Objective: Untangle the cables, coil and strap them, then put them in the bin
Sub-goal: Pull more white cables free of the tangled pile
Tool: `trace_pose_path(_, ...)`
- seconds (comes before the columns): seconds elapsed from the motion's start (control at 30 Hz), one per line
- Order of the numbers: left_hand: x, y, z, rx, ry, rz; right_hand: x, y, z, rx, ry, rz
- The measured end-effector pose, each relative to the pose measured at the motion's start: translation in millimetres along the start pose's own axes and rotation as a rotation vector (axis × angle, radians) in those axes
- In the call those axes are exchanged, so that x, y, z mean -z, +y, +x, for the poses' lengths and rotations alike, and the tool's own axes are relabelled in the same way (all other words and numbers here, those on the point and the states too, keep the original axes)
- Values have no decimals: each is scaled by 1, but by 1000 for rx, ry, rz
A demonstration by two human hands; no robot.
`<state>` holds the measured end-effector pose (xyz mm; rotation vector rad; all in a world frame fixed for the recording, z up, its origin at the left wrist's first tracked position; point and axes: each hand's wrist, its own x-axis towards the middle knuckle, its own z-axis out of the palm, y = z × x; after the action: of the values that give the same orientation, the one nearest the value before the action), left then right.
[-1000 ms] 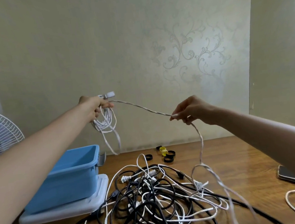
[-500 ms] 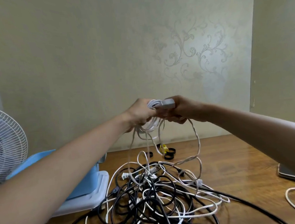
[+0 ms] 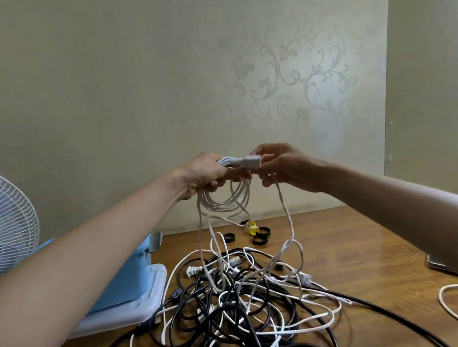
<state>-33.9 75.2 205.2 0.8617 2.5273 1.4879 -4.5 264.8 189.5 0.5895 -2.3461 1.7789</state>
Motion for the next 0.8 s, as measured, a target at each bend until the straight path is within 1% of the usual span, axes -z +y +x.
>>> trace_pose_path(0.07,7,0,5,-12,114,-40,5,6,-5,-45,-122,107)
trace_pose_path(0.1,12,1,8,-32,194,-74,8,12,-7,-82,-206,110)
trace_pose_path(0.17,21,4,15,-72,354,-151,10,31,-12,-168,-376,-28)
trace_pose_path(0.2,26,5,17,-78,433,-183,10,43,-16,-209,-433,-107)
trace_pose_path(0.23,30,7,18,-71,513,-211,9,53,-20,-237,-449,-162)
trace_pose_path(0.27,36,7,20,-54,598,-234,8,62,-24,-246,-418,-182)
trace_pose_path(0.3,42,5,22,-34,679,-248,8,68,-26,-235,-345,-176)
trace_pose_path(0.4,56,-1,21,0,874,-270,18,66,-25,-121,-38,-147)
trace_pose_path(0.43,58,-2,19,5,914,-274,22,62,-23,-98,23,-122)
trace_pose_path(0.5,61,-4,17,16,958,-266,28,49,-18,-88,60,-72)
trace_pose_path(0.6,67,-6,19,36,993,-251,28,35,-12,-120,23,-10)
trace_pose_path(0.67,67,-4,18,50,1008,-245,25,29,-10,-120,43,-69)
trace_pose_path(0.8,68,0,14,57,1001,-242,18,19,-5,-76,220,-258)
